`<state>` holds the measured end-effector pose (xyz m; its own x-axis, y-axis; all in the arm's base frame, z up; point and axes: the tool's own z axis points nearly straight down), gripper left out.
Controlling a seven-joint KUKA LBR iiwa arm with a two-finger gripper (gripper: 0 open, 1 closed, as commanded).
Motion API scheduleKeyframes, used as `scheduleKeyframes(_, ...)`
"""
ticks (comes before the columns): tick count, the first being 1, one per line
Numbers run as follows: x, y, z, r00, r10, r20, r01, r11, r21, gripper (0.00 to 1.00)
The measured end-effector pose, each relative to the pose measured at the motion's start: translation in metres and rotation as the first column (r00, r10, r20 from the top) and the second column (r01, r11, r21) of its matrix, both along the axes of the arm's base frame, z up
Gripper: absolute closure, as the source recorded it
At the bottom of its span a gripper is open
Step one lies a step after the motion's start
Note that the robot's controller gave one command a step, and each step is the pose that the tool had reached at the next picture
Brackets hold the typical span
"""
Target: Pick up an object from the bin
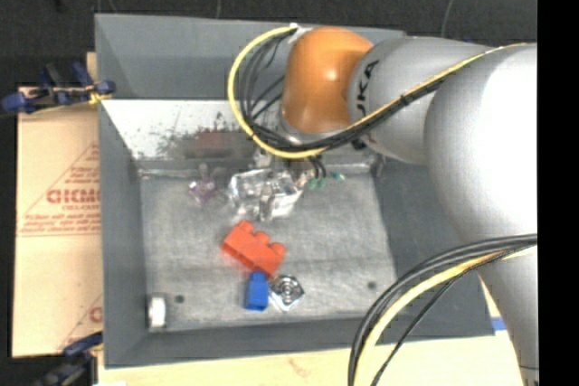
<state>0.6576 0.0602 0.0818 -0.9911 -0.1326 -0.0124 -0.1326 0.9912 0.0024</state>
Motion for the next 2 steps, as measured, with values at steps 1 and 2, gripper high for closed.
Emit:
scheduleKeyframes(1,0.001,0.0,0.043,1.0,-0.002,-0.004,0.002,1.0,-0.001,1.0)
scheduleKeyframes(2,0.003,0.0,0.088,1.0,-0.004,-0.004,0.004,1.0,-0.001,1.0)
